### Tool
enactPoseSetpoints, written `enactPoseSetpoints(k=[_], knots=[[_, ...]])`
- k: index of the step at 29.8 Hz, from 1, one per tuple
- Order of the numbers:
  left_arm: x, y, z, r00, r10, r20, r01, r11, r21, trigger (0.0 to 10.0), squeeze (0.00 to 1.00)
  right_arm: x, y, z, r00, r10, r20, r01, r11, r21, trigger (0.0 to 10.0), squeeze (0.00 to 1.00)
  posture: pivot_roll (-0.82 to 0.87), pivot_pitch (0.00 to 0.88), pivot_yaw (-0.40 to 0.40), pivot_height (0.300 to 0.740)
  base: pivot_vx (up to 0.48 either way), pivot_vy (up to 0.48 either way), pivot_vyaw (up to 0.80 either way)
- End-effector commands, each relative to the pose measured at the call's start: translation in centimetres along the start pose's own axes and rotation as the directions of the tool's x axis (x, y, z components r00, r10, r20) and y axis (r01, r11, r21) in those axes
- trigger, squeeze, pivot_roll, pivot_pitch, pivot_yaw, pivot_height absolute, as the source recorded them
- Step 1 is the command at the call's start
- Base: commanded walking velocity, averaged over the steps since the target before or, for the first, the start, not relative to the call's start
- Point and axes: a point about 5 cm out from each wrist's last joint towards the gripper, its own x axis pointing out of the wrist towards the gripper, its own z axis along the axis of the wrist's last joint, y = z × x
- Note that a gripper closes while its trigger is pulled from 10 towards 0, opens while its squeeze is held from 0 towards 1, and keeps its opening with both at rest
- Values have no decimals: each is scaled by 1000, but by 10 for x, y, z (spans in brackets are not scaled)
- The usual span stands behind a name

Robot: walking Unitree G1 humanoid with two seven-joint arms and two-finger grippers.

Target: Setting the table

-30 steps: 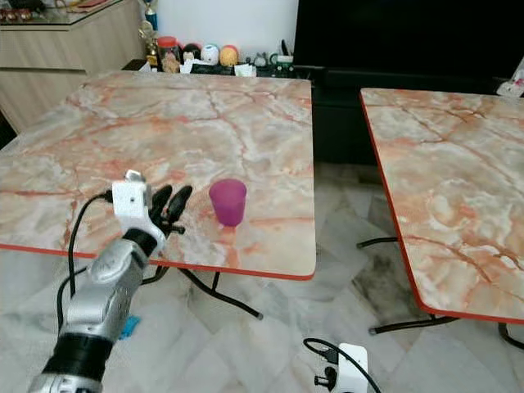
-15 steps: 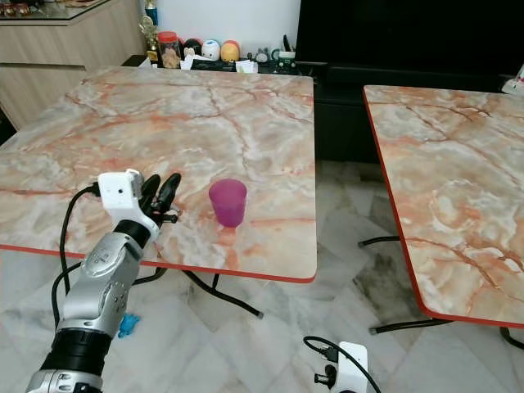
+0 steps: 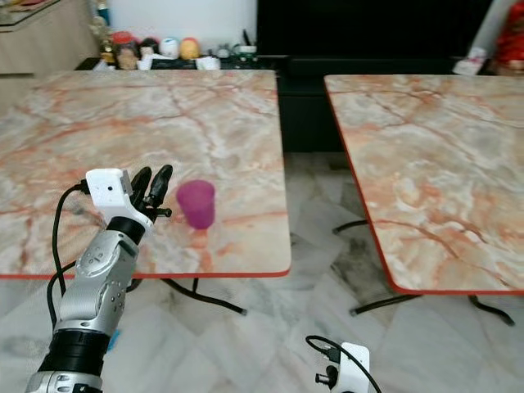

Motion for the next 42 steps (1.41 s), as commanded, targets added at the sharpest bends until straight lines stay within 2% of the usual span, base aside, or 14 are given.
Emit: enactPoseSetpoints(k=[1,6,12,13,21,25,27,31,36,37,40,42], knots=[[2,-1,11,999,-2,50,1,1000,22,10000,0,0,1,0,1000,6,2,-6,1000,-5,10000,0,67,8,-12,736,0,0,-706],[3,-2,17,996,-1,88,0,1000,20,10000,0,0,1,0,1000,8,2,-8,1000,-10,10000,0,69,4,-13,736,0,444,-701],[5,0,33,985,20,171,-28,998,50,10000,0,0,1,1,1000,12,7,-12,1000,-15,10000,0,69,7,-16,736,0,0,-703],[6,0,44,975,33,220,-47,997,58,10000,0,0,1,1,1000,14,9,-14,1000,-18,10000,0,71,7,-17,736,0,0,-675],[9,-4,60,962,3,272,-25,997,76,10000,0,0,1,2,1000,22,18,-21,999,-26,10000,0,74,9,-17,736,0,0,-534],[9,-8,53,971,-20,237,1,997,79,10000,0,0,1,3,1000,23,21,-23,999,-28,10000,0,73,9,-16,736,0,0,0],[8,-14,41,986,-59,158,46,995,88,10000,0,0,1,3,999,25,20,-25,999,-32,10000,0,72,9,-16,736,0,0,0],[5,-18,31,992,-85,91,77,993,92,10000,0,0,2,2,999,26,19,-25,999,-32,10000,0,73,10,-12,736,0,0,0],[-8,-8,21,998,-66,-7,67,996,63,10000,0,0,2,2,999,29,16,-28,999,-37,10000,0,76,15,-10,736,0,0,0],[-8,-8,21,998,-66,-7,67,996,63,10000,0,0,2,2,999,29,16,-28,999,-37,10000,0,76,15,-10,736,0,0,0],[-11,-3,19,994,-70,-84,76,994,76,10000,0,0,2,2,999,30,12,-29,999,-39,10000,0,78,14,-11,736,0,0,0],[-11,3,25,994,-54,-91,58,997,44,10000,0,0,2,2,1000,30,10,-29,999,-42,10000,0,81,16,-10,736,0,0,0]])
